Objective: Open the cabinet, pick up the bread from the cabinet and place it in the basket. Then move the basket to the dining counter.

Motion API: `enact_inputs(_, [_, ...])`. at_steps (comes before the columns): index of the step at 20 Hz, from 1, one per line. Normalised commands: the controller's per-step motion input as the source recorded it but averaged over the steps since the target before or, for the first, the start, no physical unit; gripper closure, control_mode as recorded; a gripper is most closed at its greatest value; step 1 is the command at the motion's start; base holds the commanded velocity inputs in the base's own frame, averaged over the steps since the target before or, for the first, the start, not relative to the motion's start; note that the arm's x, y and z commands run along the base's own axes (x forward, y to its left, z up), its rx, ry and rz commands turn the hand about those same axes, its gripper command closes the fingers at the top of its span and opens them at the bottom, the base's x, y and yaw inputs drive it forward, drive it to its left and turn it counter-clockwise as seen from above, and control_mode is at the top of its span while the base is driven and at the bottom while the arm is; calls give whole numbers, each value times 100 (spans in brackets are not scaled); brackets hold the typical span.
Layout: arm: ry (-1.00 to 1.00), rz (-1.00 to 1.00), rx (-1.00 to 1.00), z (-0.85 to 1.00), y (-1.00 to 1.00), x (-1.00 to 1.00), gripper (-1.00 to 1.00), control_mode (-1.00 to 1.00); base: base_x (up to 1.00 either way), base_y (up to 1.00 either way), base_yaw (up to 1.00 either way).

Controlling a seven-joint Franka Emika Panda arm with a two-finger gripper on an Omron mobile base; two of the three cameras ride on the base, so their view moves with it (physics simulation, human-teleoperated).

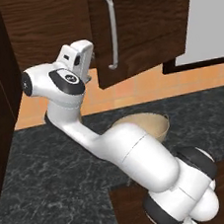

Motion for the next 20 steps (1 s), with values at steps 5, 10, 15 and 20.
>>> enact_inputs(5, [5, -25, 0, 0, -99, -66, -100, -100, 0, 0, 0])
enact_inputs(10, [0, -27, 5, 0, -100, -100, -100, -100, 0, 0, 0])
enact_inputs(15, [-1, -13, 13, 4, -100, -88, -100, -100, 0, 0, 0])
enact_inputs(20, [0, -4, 10, 0, -100, -27, -100, -100, 0, 0, 0])
